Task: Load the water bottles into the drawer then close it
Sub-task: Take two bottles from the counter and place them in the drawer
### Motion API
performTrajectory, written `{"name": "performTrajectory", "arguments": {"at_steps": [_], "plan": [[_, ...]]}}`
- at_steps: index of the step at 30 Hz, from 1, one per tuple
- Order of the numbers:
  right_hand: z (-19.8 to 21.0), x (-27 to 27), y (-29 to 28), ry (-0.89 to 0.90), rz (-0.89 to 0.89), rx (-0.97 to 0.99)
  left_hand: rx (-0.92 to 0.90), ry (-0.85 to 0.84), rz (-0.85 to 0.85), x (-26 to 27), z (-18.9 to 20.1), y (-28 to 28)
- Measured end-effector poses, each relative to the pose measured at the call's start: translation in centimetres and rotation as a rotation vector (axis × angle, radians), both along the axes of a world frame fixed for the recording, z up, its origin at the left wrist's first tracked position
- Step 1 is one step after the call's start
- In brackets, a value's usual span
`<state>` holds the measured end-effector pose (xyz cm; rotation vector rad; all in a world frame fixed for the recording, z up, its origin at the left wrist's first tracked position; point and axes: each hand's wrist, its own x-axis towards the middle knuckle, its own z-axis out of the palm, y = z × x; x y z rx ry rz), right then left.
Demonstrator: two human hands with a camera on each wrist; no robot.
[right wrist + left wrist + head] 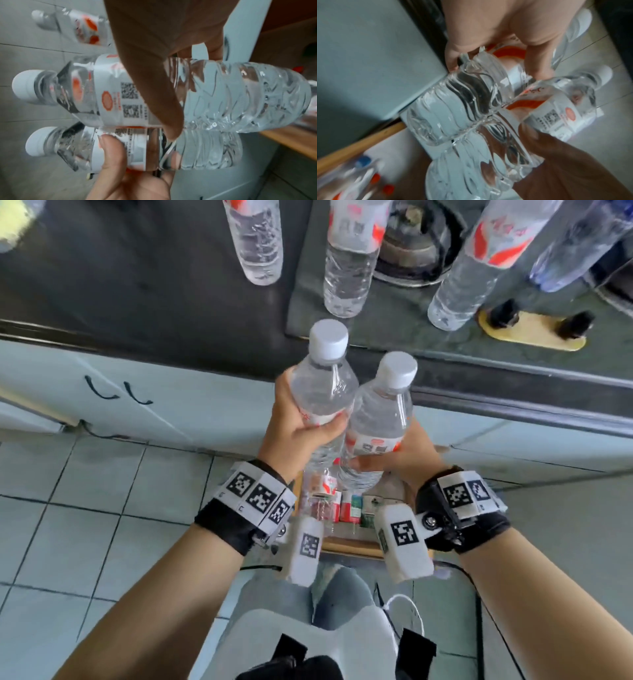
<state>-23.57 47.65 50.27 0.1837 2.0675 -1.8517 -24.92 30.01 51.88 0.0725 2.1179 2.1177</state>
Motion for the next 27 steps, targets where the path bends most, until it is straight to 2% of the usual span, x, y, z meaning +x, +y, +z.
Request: {"name": "performTrajectory", "arguments": {"at_steps": [4, 7, 13, 15, 18, 21, 24, 27], "plan": [[-4.8, 2.6, 4.1, -0.086, -0.019, 0.043, -0.06, -0.199, -0.046, 2.1, -5.8, 3.9], [-10.6, 4.1, 6.3, -0.142, -0.08, 0.064, -0.076, -0.332, -0.133, 3.1, -11.1, 5.7], [-22.3, 5.0, 7.8, -0.374, -0.131, 0.092, -0.308, -0.525, -0.188, 3.1, -21.0, 8.4], [-24.7, 4.8, 7.8, -0.455, -0.169, 0.131, -0.393, -0.611, -0.196, 2.7, -23.6, 9.0], [-27.4, 4.5, 8.1, -0.591, -0.211, 0.211, -0.569, -0.718, -0.237, 1.8, -26.2, 9.9], [-29.2, 4.2, 8.5, -0.73, -0.162, 0.314, -0.74, -0.823, -0.255, 1.0, -27.9, 10.7], [-32.0, 4.3, 8.4, -0.781, -0.139, 0.397, -0.818, -0.81, -0.248, 0.4, -29.8, 10.4], [-34.1, 4.4, 7.7, -0.782, 0.076, 0.495, -0.945, -0.734, -0.442, 0.1, -30.3, 9.9]]}}
